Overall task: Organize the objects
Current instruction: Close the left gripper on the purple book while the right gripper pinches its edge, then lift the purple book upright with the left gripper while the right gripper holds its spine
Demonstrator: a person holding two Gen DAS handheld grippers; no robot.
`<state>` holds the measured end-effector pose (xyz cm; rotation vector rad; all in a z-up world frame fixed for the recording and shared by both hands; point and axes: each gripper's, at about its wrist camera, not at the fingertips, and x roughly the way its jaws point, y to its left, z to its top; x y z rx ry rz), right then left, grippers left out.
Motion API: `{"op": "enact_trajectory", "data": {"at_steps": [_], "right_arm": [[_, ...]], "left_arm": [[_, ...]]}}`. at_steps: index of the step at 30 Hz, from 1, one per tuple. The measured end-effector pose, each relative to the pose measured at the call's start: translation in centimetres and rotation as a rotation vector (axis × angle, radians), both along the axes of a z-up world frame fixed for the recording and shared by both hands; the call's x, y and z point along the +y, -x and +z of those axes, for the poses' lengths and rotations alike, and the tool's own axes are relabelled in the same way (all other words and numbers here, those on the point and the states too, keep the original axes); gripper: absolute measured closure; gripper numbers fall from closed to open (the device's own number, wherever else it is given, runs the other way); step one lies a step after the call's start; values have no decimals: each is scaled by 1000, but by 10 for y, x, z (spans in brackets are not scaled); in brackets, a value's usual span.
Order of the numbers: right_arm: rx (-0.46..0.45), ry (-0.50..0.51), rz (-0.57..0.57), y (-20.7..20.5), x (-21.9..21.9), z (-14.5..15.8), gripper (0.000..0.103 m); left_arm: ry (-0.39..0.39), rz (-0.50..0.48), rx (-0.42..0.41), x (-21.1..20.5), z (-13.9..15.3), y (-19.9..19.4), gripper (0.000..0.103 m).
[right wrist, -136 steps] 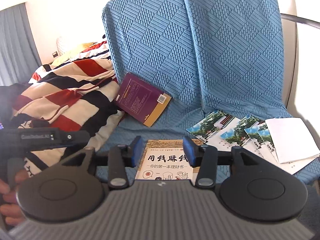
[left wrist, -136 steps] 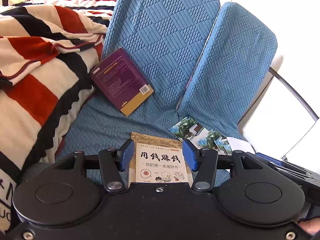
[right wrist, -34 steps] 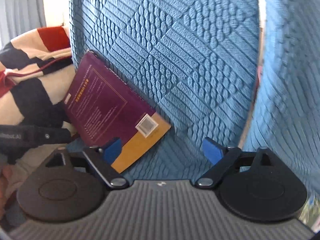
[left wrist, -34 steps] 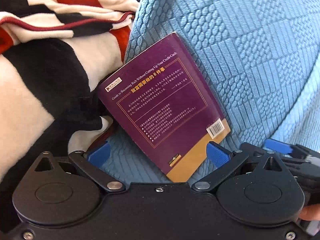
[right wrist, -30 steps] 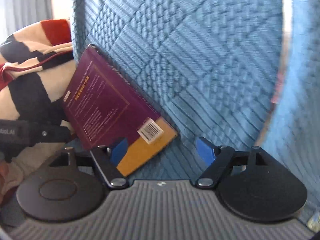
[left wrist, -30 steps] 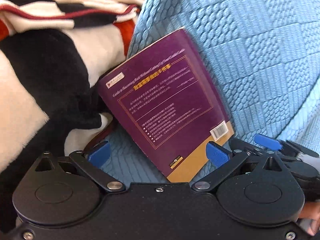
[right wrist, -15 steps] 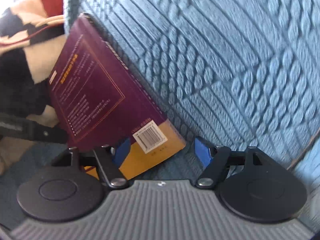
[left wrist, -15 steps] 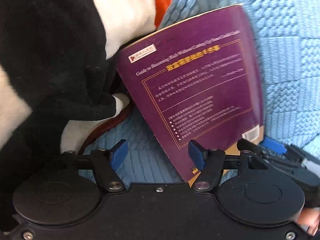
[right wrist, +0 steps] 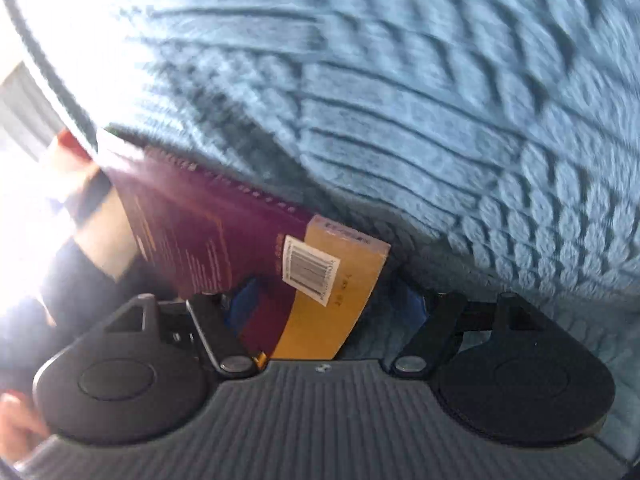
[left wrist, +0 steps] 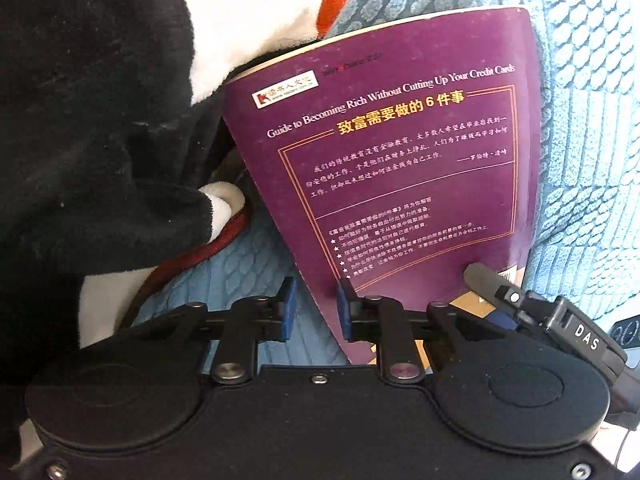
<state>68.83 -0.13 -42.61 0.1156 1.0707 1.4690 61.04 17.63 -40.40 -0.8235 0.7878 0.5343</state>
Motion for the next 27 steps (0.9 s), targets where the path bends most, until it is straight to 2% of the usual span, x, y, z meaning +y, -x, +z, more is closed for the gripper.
{"op": "enact_trajectory", "data": {"at_steps": [9,15,17,21,27], "right_arm": [[61,-143,73,-5,-10,4,29],[27,-240,140,-5,-30,20,41],[6,-257,165,-4,-38,26,49],[-86,-248,190,3,-48,39,74],[-280,-236,219,35,-61,62,81]], "left_arm": [[-1,-13,-9,-1,-2,-1,84],[9,-20,-18,-3,-2,1,86],[8,-27,-18,-6,-2,1,88],[-1,-41,-14,-14,-2,2,89],[-5,-39,-18,-28,3,6,89]]}}
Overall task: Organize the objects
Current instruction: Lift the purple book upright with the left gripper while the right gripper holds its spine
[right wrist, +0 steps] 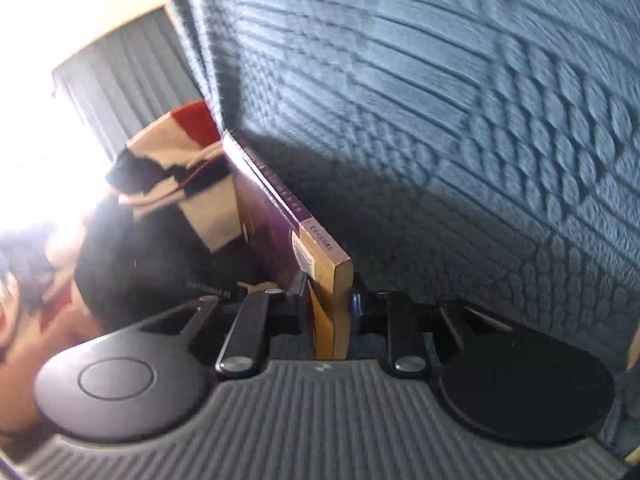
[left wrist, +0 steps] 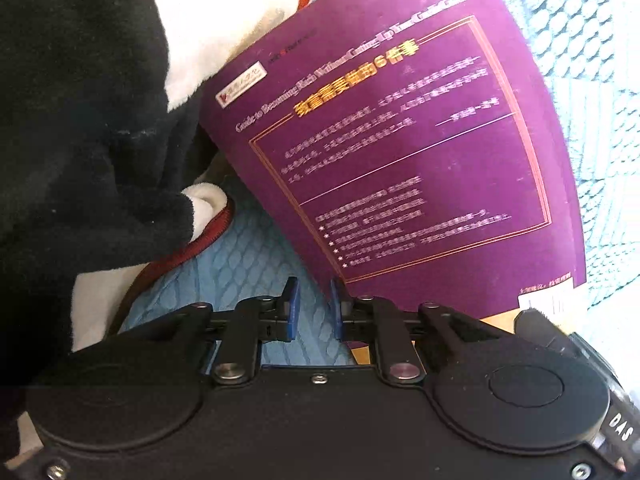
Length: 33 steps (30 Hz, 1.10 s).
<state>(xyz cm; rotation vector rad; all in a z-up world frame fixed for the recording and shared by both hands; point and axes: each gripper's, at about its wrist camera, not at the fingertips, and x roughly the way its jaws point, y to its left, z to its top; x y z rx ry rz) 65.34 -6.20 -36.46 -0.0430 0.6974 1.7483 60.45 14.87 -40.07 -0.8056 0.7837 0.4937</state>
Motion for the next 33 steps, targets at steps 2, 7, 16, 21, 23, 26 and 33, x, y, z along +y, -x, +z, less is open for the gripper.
{"op": "enact_trajectory", "data": {"at_steps": [2,7,16,21,23,26,33], "right_arm": [[-38,-1,-5,7,-3,4,82],[-111,8,-21,22,6,9,84],[-196,27,-28,69,20,10,87],[-246,31,-32,79,5,17,88],[-263,29,-37,84,1,19,89],[-292,21,-41,94,-4,23,90],[-390,12,-40,125,-12,26,90]], "left_arm": [[-12,1,-1,-4,4,3,88],[-19,9,-22,-14,20,11,82],[-54,0,-93,-39,55,47,68],[-48,-13,-141,-30,74,42,56],[-42,-19,-175,-33,82,48,47],[7,-27,-234,-35,89,50,35],[126,-35,-273,-17,105,81,30]]}}
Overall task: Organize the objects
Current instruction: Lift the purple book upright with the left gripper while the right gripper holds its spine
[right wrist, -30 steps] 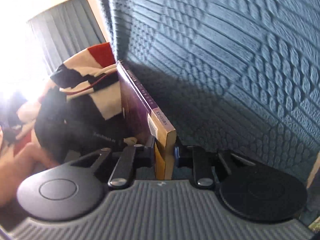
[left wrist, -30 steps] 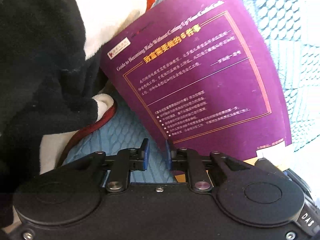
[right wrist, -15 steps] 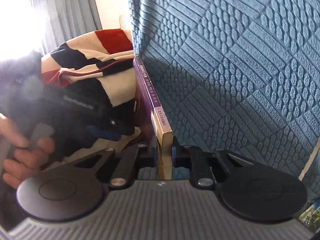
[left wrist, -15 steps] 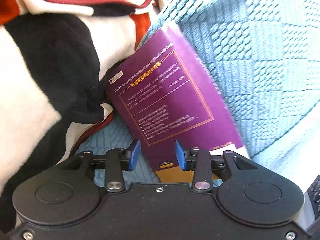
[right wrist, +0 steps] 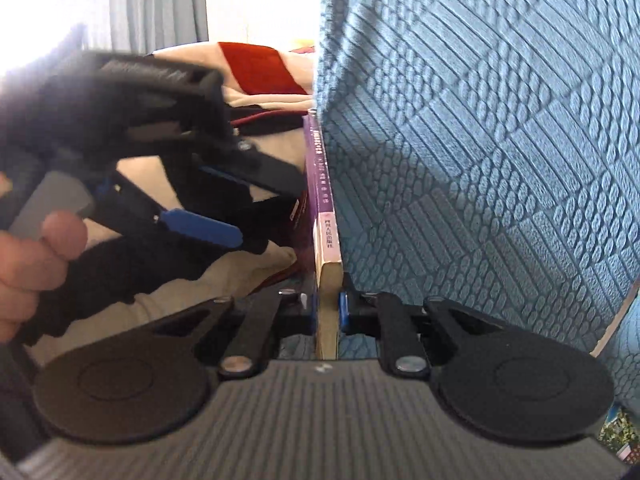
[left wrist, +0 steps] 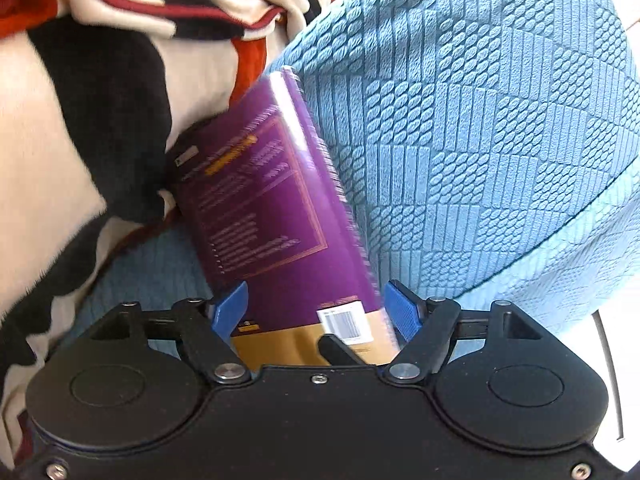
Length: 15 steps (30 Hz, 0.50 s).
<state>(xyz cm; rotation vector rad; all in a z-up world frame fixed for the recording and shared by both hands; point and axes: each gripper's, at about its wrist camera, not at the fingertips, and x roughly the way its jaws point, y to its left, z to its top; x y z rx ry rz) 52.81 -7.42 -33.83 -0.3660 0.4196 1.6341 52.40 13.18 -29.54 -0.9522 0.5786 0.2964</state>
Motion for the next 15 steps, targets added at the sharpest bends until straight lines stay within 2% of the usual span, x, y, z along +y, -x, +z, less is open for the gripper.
{"op": "enact_trajectory", "data": {"at_steps": [6,10,15], "right_arm": [[-145,-10,69,37,-4,-2,90],[-150,-6,57,41,-3,-4,90],[-163,1,62,44,-3,-5,89]], "left_arm": [[16,-8,51,2,-11,-12,30],[68,25,124,7,-28,-17,35],[156,-2,143,15,-46,-26,39]]}}
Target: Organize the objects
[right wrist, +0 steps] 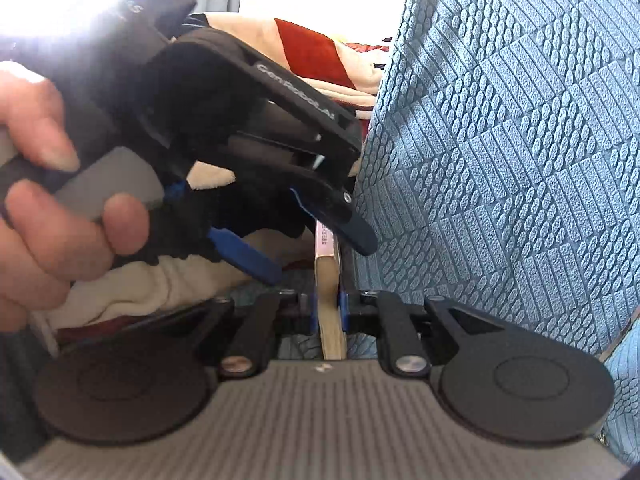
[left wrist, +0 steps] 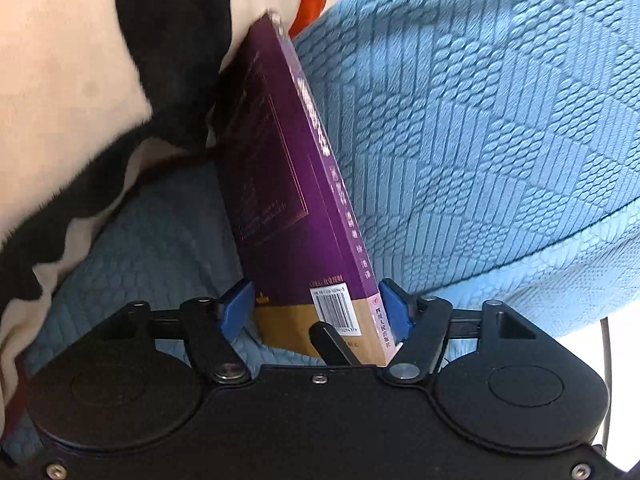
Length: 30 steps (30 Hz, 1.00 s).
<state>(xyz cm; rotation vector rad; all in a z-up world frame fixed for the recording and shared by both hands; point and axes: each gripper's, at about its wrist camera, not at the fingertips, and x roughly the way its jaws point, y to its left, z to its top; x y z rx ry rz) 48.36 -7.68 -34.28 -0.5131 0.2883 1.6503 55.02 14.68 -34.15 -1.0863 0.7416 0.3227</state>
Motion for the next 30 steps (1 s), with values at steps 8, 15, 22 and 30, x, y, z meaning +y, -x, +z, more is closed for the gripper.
{"op": "enact_trajectory", "data": {"at_steps": [8,15,22,30], "right_arm": [[-104,0,40,19,-1,-3,87],[-61,8,55,22,-5,-2,83],[207,76,-34,3,-29,4,84],[1003,132,-313,-61,-49,-30,83]], "left_arm": [[-37,-10,26,-1,3,-5,51],[-45,-26,80,-4,-2,-10,78],[-50,0,98,-3,-6,-9,85],[-50,5,95,-4,-4,-6,85]]}}
